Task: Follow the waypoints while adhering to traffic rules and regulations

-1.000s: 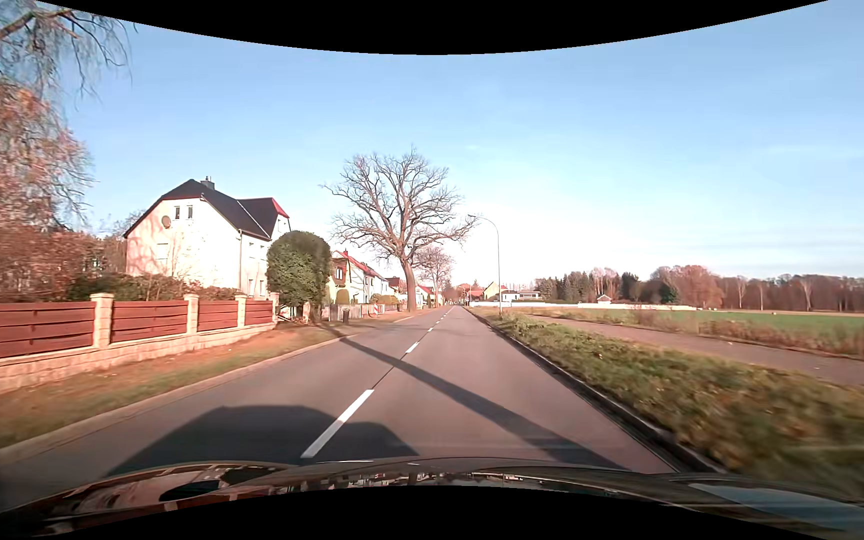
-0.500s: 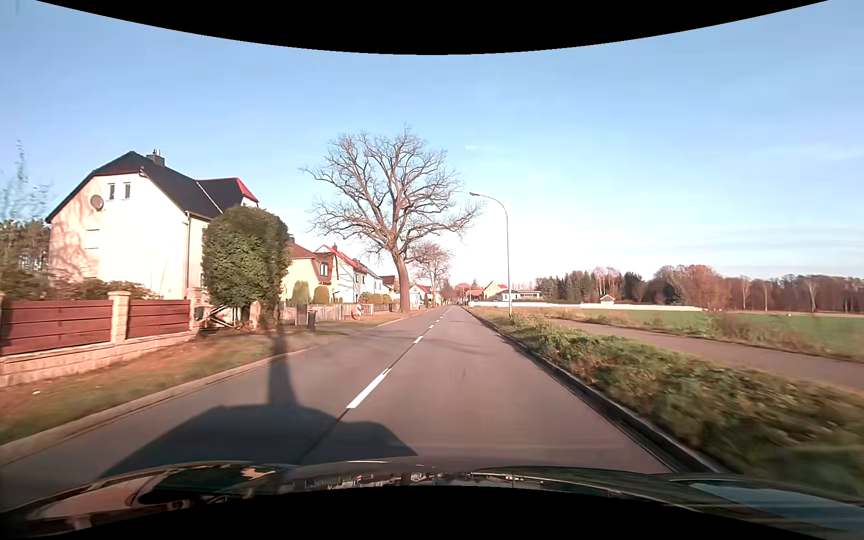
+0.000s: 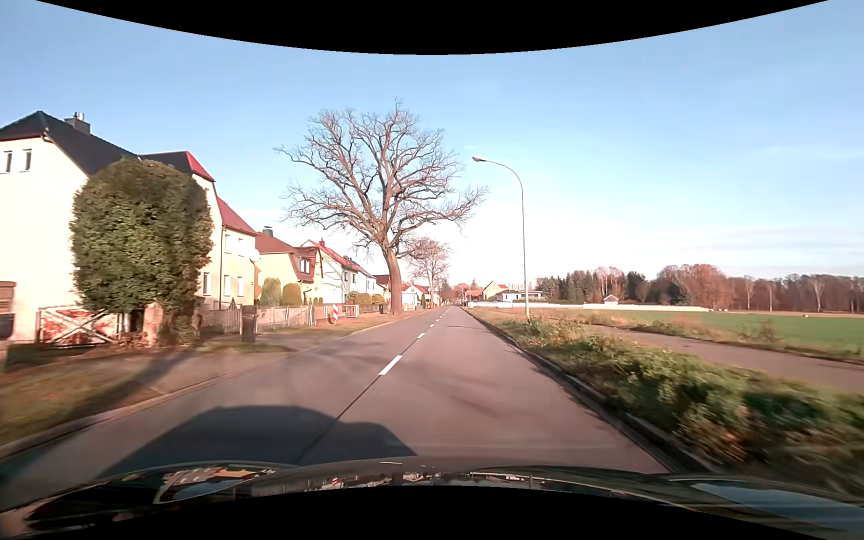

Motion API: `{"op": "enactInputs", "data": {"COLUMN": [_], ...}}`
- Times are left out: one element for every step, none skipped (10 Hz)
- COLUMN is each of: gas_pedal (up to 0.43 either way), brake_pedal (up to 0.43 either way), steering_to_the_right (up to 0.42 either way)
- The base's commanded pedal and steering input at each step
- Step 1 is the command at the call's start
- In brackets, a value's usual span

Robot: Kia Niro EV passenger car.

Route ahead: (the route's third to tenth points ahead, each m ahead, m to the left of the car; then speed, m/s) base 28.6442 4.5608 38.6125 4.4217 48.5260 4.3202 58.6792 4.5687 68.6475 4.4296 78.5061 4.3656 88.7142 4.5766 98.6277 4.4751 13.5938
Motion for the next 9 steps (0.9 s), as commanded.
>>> {"op": "enactInputs", "data": {"gas_pedal": [0.118,0.118,0.118,0.118,0.118,0.118,0.118,0.118,0.118], "brake_pedal": [0.0,0.0,0.0,0.0,0.0,0.0,0.0,0.0,0.0], "steering_to_the_right": [-0.001,-0.002,-0.002,-0.002,-0.002,-0.002,-0.002,-0.002,-0.001]}}
